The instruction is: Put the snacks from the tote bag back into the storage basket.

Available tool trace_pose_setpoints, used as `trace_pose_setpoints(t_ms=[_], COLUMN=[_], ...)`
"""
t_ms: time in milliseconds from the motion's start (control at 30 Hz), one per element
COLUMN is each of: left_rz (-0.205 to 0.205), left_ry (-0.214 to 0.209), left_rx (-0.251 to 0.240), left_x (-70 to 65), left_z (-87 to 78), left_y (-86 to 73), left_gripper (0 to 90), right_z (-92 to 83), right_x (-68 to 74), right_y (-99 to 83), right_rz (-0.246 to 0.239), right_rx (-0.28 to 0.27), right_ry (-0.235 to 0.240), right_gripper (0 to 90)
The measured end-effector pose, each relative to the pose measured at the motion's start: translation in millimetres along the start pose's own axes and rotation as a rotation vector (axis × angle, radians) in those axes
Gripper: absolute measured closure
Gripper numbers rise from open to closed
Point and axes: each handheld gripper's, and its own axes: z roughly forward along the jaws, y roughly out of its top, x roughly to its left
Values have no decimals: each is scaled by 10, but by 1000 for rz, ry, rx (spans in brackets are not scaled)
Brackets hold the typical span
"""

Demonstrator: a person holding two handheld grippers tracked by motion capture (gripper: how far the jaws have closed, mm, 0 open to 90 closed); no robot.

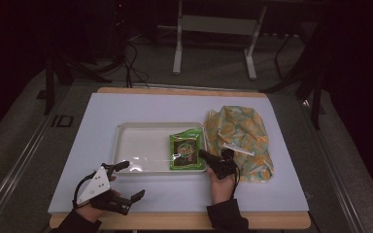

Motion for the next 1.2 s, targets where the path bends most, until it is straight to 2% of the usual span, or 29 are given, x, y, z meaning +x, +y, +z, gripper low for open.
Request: trace_pose_setpoints(t_ms=[167, 233, 300, 467, 700, 1033, 1200], left_rz=[1, 0, 1, 1, 3, 1, 1], left_ry=[-1, -1, -1, -3, -4, -4, -4], left_rx=[3, 3, 4, 3, 4, 5, 6], left_x=[0, 2, 2, 1, 1, 4, 8], left_z=[4, 6, 7, 5, 8, 9, 9], left_y=[-2, -2, -2, -2, 0, 0, -2], left_gripper=[5, 5, 5, 5, 5, 5, 5], right_z=[9, 17, 26, -27, -125, -187, -202], right_x=[-20, -19, 6, 94, 285, 400, 422], right_y=[19, 32, 49, 113, 274, 550, 650], right_rz=[-2, -11, -28, -61, -192, -323, -378], right_rx=[21, 31, 38, 33, 33, 71, 65], right_ry=[-3, 5, 2, 8, -11, 8, 19], right_gripper=[870, 827, 789, 772, 714, 471, 360])
